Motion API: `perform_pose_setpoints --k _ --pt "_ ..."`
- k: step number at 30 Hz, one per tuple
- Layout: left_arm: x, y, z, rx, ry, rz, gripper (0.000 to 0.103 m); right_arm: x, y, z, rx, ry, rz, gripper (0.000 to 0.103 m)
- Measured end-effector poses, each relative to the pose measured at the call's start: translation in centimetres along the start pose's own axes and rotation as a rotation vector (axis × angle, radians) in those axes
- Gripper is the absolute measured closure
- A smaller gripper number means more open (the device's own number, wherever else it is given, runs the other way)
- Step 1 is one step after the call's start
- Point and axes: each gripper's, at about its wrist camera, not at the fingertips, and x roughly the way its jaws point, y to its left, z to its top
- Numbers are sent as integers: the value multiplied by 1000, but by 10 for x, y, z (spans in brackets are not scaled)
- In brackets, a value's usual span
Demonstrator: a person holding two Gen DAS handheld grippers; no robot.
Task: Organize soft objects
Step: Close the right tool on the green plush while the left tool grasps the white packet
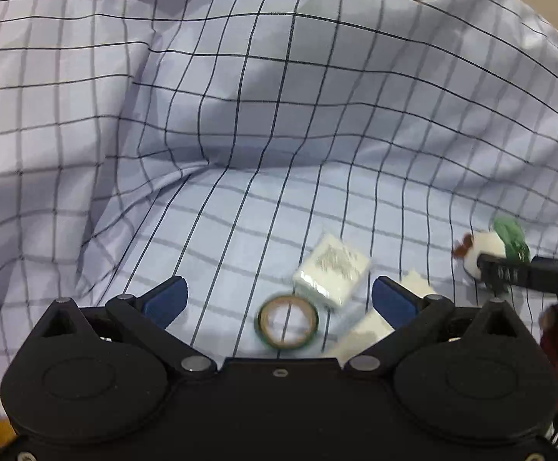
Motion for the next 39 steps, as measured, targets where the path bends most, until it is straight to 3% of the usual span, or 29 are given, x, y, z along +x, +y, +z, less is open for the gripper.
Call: perform_pose_setpoints --k 1,4,10,17,23,25,26,27,33,34,39 --pt "7 0 6 -2 13 -3 4 1 -1 1 -9 3 26 39" --pt "25 -7 18 14 40 1 4 1 -1 5 -23 -3 40 41" --pt "55 -33 20 151 86 0 4 0 -10 4 -8 -4 75 41" --pt "84 -43 22 171 144 10 5 2 -13 4 4 -2 93 40" --pt "104 -45 18 179 207 -3 21 2 -11 2 -16 -12 81 36" --pt "107 -40 19 138 219 -51 31 3 -7 2 -35 -18 71 36" --pt "108 -38 19 123 226 -64 45 2 -5 1 -47 -24 64 36" --pt "109 -37 20 117 228 -58 47 2 -4 1 -57 -28 59 36" --pt "101 -31 22 103 193 -66 51 -2 0 1 -87 -40 62 48" --pt "97 -30 23 99 183 -68 51 -3 0 1 -86 -41 68 55" --pt "79 -19 27 77 137 -44 51 -11 0 7 -73 -37 65 55"
